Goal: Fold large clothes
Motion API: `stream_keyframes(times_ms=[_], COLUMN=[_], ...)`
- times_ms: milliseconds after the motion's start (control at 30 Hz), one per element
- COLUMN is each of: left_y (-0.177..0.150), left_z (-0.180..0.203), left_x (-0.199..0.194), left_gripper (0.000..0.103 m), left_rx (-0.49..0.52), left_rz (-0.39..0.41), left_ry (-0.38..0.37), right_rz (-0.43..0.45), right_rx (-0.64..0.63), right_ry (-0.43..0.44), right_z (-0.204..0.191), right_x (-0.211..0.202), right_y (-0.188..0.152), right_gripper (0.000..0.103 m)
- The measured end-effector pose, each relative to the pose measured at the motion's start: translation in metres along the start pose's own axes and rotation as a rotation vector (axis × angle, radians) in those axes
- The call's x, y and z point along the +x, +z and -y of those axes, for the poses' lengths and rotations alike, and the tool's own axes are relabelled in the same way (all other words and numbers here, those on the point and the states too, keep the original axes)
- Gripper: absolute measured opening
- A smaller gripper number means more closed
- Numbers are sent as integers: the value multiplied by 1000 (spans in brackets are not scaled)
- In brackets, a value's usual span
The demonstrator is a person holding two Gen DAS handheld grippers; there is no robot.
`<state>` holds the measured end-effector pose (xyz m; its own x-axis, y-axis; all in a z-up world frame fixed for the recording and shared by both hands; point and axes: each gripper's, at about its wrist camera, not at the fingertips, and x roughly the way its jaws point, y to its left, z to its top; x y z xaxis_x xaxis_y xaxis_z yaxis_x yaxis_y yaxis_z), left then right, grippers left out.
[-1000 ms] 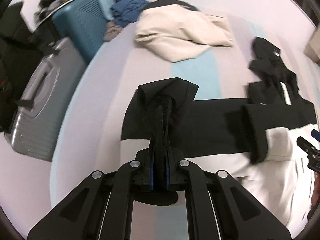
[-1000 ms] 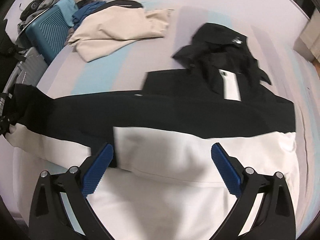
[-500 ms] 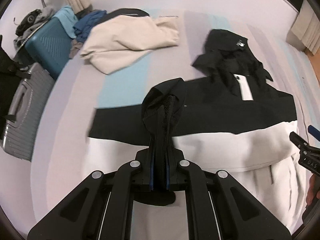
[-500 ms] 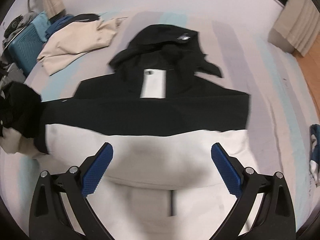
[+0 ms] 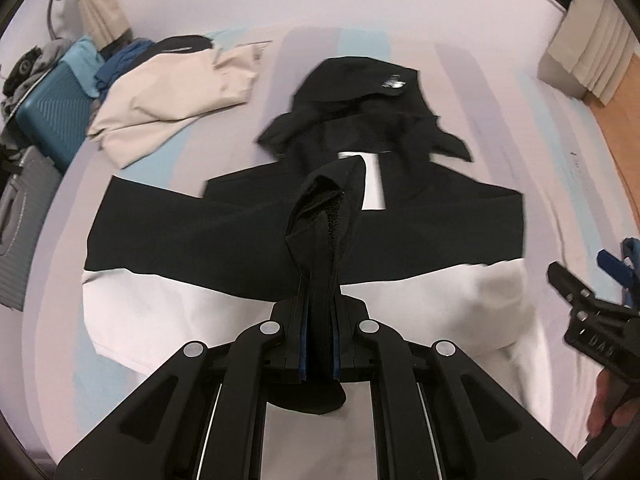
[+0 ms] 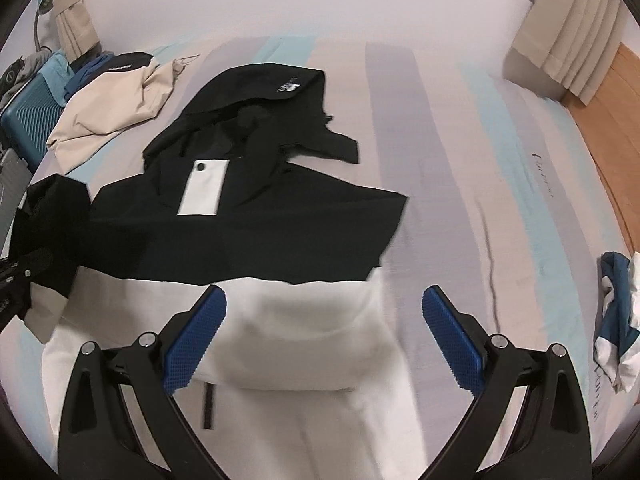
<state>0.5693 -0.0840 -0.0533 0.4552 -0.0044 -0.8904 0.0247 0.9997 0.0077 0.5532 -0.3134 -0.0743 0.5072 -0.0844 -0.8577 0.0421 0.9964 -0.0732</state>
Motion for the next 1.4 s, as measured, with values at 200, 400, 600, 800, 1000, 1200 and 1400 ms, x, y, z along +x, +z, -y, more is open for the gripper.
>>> stream_keyframes(times_ms=[200, 400, 600, 800, 1000, 1200, 1400], left_y=[8, 15, 26, 37, 34, 18, 4], left_z=[58, 107, 152, 201, 246, 266, 276], left_x=[8, 13, 20, 29, 56, 94, 119], left_gripper=[7, 7, 7, 7, 7, 7, 10], left_rx=[33, 58, 78, 104, 154, 184, 202], left_rz=[7, 4, 2, 3, -30, -81, -104], left_ry=[4, -22, -39, -87, -101, -65, -17], right_rz=[-2, -11, -22, -34, -54, -74, -89], right_rx=[16, 48, 81, 114, 135, 153, 170], right_ry=[4, -10, -33, -56, -74, -78, -77], right_z=[43, 83, 122, 154, 179, 195, 208], right_x=[3, 8, 16, 28, 41, 54, 60], right_y=[0, -1, 1, 0, -7, -19, -32], right_gripper=[95, 95, 95, 95, 95, 95, 95])
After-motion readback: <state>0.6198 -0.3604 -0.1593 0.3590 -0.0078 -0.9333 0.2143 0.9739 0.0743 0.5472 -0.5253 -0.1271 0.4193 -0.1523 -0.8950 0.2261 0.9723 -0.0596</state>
